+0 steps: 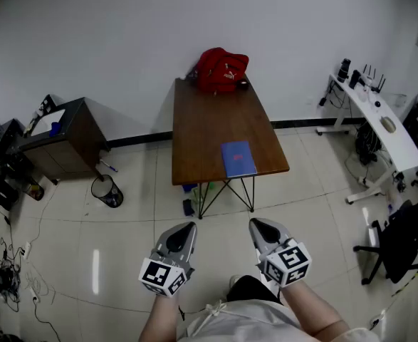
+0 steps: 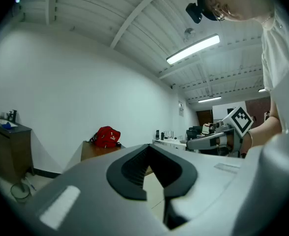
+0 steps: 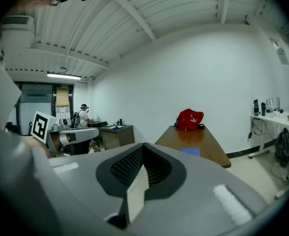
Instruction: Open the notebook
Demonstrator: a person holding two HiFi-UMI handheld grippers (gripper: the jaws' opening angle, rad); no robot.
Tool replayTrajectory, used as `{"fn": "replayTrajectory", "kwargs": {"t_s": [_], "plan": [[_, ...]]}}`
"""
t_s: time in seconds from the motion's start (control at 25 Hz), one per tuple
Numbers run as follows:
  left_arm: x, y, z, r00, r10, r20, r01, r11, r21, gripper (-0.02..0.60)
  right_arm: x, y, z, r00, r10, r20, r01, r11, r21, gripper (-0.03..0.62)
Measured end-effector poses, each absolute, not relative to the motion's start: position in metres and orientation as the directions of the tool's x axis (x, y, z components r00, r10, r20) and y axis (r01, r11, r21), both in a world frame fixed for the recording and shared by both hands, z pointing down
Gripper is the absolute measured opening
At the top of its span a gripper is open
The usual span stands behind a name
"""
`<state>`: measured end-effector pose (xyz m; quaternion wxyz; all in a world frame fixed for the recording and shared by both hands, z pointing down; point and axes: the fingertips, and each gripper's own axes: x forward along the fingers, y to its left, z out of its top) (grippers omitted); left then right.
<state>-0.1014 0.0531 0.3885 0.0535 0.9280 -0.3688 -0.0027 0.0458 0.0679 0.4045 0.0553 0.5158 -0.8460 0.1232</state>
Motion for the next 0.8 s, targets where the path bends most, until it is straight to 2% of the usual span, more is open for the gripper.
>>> {"fn": "replayTrajectory", "kwargs": {"t_s": [0.36, 0.6, 0.8], "plan": [[-0.084, -0.053, 0.425, 0.703, -0.708, 0.067, -0.71, -0.693, 0.128, 0.006, 0.081, -0.047, 0.439, -0.433, -0.861, 0.265, -0.901, 0.407, -0.151, 0.008], [-0.055, -0.143, 0.455, 0.699, -0.703, 0.131, -0.715, -0.683, 0.15, 0.006, 0.123, -0.148, 0.479, -0.369, -0.859, 0.355, -0.929, 0.352, -0.115, 0.008], [-0.033, -0.21, 0.498, 0.703, -0.677, 0.218, -0.711, -0.678, 0.185, 0.006, 0.152, -0.219, 0.533, -0.353, -0.816, 0.458, -0.935, 0.31, -0.169, 0.008]]}}
